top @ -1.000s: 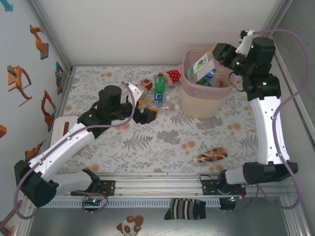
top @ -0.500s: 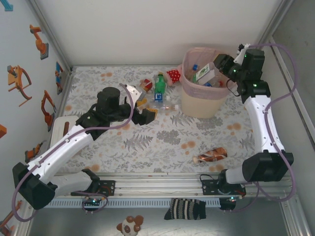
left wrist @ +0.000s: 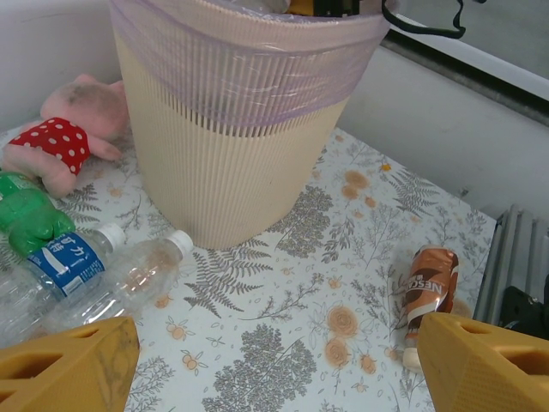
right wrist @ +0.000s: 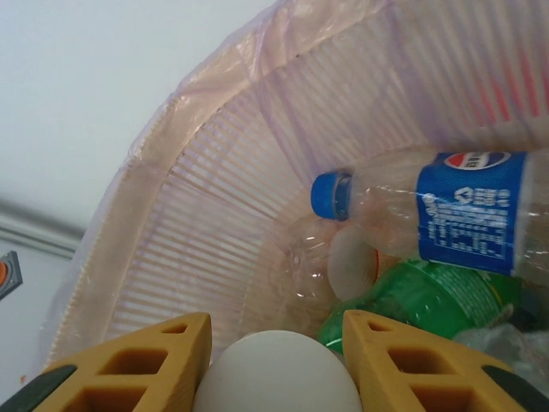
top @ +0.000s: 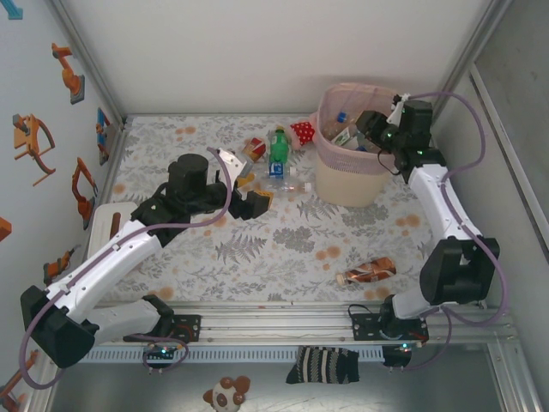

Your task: Put the plastic bottles in the bin

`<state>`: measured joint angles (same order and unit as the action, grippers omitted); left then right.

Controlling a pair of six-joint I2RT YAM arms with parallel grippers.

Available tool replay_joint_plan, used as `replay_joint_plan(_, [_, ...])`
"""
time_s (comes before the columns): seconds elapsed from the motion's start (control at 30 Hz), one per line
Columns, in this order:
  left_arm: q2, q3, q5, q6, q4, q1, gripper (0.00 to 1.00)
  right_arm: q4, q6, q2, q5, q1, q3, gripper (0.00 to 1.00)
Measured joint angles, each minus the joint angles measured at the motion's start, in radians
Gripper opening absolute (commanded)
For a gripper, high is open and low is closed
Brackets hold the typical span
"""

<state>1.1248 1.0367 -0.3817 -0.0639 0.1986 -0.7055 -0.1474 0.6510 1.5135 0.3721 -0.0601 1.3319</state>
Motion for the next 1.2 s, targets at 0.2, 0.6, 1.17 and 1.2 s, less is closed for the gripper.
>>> replay_joint_plan(0.2, [0.0,0.0,0.001,0.0,0.0,0.0,0.84,-0.023,-0.057,0.044,-0.027,-0.016,0.0,0.5])
replay_joint_plan(0.6, [0.001,0.0,0.008,0.0,0.0,0.0,0.84,-0.256,-0.219,-0.024,-0.219,-0.021,0.082,0.64])
replay_joint_plan(1.17, [0.111,0.04,0.019,0.005,0.043,-0.001,0.79,-0.431,-0.288,-0.153,-0.254,-0.021,0.181,0.59])
replay_joint_plan(1.2, [0.124,0.043,0.019,0.01,0.042,-0.004,0.79,-0.445,-0.291,-0.164,-0.254,-0.021,0.181,0.59])
